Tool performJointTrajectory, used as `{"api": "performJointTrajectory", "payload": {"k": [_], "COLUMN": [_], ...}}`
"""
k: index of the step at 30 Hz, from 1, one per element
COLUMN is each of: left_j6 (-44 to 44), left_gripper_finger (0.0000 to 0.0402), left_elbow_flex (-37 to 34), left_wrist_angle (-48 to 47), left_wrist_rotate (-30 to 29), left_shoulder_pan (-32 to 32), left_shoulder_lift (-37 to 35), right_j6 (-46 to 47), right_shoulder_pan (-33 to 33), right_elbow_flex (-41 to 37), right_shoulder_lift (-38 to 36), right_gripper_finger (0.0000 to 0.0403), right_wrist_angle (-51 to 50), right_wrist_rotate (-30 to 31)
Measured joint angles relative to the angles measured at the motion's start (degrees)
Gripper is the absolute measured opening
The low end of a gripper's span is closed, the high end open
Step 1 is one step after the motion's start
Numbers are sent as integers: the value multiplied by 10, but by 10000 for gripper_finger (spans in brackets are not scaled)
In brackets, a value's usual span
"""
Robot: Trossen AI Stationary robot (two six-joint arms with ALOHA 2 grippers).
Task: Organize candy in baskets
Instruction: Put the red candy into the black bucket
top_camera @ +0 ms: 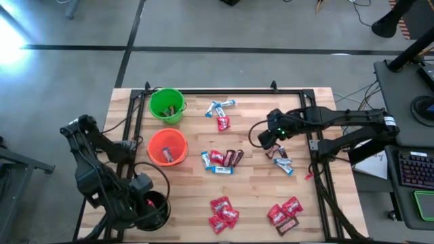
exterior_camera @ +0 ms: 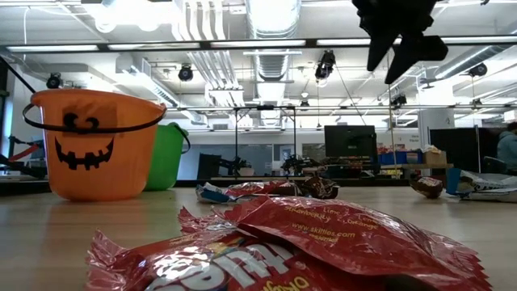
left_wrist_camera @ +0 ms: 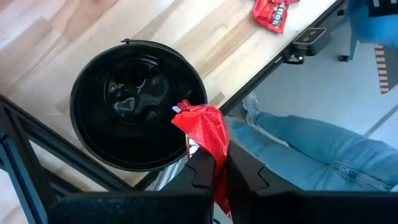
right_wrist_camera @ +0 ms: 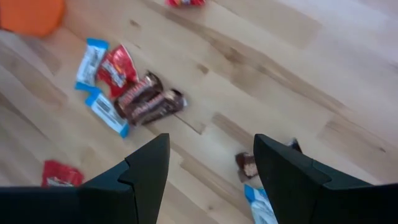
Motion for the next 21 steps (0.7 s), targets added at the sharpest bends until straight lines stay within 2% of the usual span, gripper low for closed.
{"api": "performJointTrajectory", "payload": {"k": [6, 21], "left_j6": [-18, -42], "left_gripper_finger": [3, 77], "left_elbow_flex": [0, -1], "left_wrist_angle": [-3, -28], "left_wrist_rotate": [1, 46], "left_shoulder_pan": [0, -5], "left_shoulder_lift": [0, 0], "right_j6": [-17, -30], "right_shoulder_pan": [5, 5], "right_elbow_flex": [0, 0], "right_shoulder_lift": [0, 0], "right_gripper_finger": [224, 224], "right_wrist_angle": [-2, -1], "right_wrist_rotate": [0, 1]}}
